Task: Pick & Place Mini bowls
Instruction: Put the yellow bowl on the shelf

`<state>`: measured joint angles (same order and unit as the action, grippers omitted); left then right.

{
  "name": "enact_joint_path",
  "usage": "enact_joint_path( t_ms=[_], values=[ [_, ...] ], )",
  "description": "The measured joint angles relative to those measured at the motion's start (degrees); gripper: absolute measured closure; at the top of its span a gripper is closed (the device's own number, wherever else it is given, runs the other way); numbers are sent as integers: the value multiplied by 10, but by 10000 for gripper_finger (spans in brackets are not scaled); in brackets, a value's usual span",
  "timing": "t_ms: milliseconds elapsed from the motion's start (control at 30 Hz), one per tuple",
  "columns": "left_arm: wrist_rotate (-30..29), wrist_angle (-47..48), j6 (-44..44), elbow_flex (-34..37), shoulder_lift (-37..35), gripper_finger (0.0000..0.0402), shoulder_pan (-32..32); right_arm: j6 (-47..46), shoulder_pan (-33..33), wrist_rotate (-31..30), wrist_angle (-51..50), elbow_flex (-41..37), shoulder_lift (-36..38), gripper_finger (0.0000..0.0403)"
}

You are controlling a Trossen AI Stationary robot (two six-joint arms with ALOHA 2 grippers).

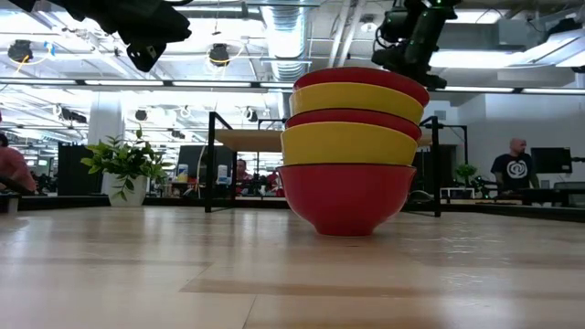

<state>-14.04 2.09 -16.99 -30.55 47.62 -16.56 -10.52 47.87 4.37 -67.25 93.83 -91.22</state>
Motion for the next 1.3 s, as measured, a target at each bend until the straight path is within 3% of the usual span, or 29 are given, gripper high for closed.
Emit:
enact_joint_path(
  t_ms=[800,1300],
  values=[
    [0,0,-19,0,0,334,0,-15,-9,20,61,-72,0,401],
    [0,0,-20,0,0,334,0,0,-17,16,65,-72,0,331]
  ],
)
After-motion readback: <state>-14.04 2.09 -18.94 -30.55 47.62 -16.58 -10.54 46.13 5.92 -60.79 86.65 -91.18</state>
